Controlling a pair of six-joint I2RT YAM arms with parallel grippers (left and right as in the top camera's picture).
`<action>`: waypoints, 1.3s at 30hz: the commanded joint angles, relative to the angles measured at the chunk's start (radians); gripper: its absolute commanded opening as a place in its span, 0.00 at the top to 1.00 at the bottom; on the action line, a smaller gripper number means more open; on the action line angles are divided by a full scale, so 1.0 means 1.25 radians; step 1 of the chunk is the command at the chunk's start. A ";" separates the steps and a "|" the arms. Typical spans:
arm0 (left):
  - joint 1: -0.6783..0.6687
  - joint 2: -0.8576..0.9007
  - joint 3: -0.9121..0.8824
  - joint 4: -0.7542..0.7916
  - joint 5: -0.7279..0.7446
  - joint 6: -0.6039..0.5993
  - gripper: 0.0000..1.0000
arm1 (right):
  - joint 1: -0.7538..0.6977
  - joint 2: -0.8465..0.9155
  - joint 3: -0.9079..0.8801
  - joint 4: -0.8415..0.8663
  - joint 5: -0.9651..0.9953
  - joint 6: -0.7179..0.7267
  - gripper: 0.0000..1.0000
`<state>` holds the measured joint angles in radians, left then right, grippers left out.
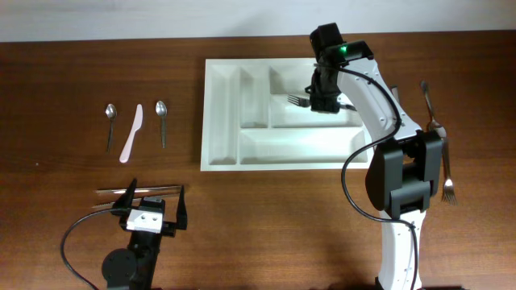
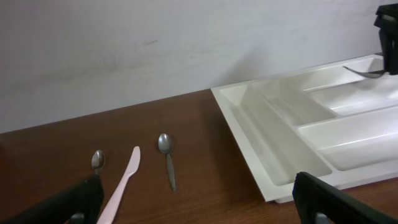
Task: Pack container
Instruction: 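Lower the fork into the compartment and open the right gripper, then move the right gripper back over the remaining forks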
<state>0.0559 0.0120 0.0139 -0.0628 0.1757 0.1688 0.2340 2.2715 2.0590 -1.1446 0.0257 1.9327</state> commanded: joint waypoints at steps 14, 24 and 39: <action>0.005 -0.005 -0.004 -0.002 -0.006 0.010 0.01 | -0.048 0.007 0.014 0.000 0.096 -0.421 0.51; 0.005 -0.005 -0.004 -0.002 -0.006 0.010 0.01 | -0.197 -0.044 0.167 -0.064 0.085 -1.293 0.01; 0.005 -0.005 -0.004 -0.001 -0.006 0.010 0.01 | -0.483 -0.052 0.180 -0.444 0.049 -1.764 0.01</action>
<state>0.0559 0.0120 0.0139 -0.0631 0.1757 0.1688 -0.3305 2.2311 2.3482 -1.6920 0.1154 -0.1940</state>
